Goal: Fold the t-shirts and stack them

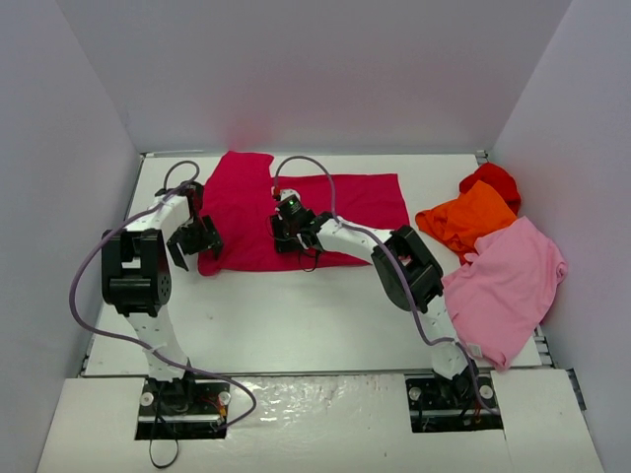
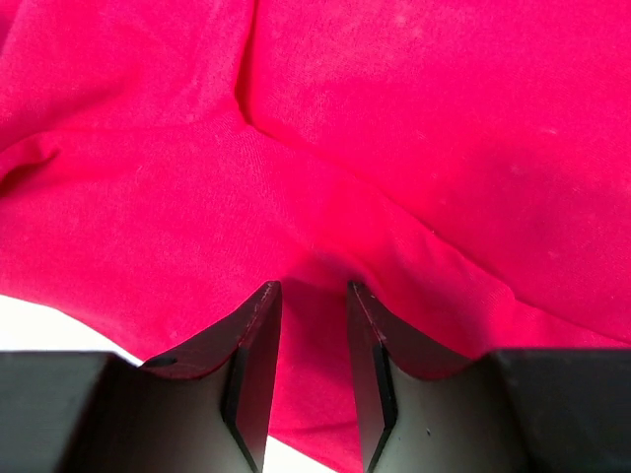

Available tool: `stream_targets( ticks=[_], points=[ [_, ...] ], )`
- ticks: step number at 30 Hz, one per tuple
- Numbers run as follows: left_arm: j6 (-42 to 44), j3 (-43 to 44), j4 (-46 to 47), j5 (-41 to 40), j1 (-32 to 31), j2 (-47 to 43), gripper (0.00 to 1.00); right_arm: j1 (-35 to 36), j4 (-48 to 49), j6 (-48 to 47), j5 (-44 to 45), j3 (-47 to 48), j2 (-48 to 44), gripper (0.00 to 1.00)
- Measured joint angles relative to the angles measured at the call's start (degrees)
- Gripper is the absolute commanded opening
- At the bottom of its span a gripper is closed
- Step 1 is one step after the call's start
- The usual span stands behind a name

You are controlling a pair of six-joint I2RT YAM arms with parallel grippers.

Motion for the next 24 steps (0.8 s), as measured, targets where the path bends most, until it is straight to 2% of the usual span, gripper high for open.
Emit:
stream_targets(
  ticks=[4, 7, 8, 9, 10, 12, 19, 24],
  points=[
    [-0.2, -0.3, 1.4, -0.1, 0.0, 1.7, 0.72, 0.0, 1.6, -0.1, 0.0, -2.6, -1.4, 0.30],
    [-0.3, -0.2, 1.8, 0.2, 0.0, 2.0, 0.60, 0.0, 2.1, -0.3, 0.1, -4.6, -2.6, 0.30],
    [-0.4, -0.2, 1.9, 0.3, 0.0, 2.2, 0.51, 0.1, 2.2, -0.3, 0.1, -5.1, -3.0, 0.30],
    [-0.4, 0.1, 2.0, 0.6, 0.0, 2.4, 0.37, 0.1, 2.3, -0.4, 0.2, -5.6, -3.3, 0.30],
    [-0.3, 0.5, 2.1, 0.9, 0.0, 2.8, 0.14, 0.1, 2.4, -0.4, 0.2, -6.1, -3.6, 0.30],
    [-0.2, 1.5, 2.4, 1.9, -0.1, 3.6, 0.01, 0.1, 2.6, -0.4, 0.4, -6.9, -4.1, 0.29],
    [0.5, 4.9, 0.3, 1.7, -0.3, 5.8, 0.00, 0.1, 3.5, -0.8, 1.4, -10.9, -6.6, 0.25],
    [2.1, 10.3, -3.7, -1.9, -0.4, 9.2, 0.00, 0.5, 4.0, -1.1, 2.2, -15.2, -9.5, 0.15]
  ],
)
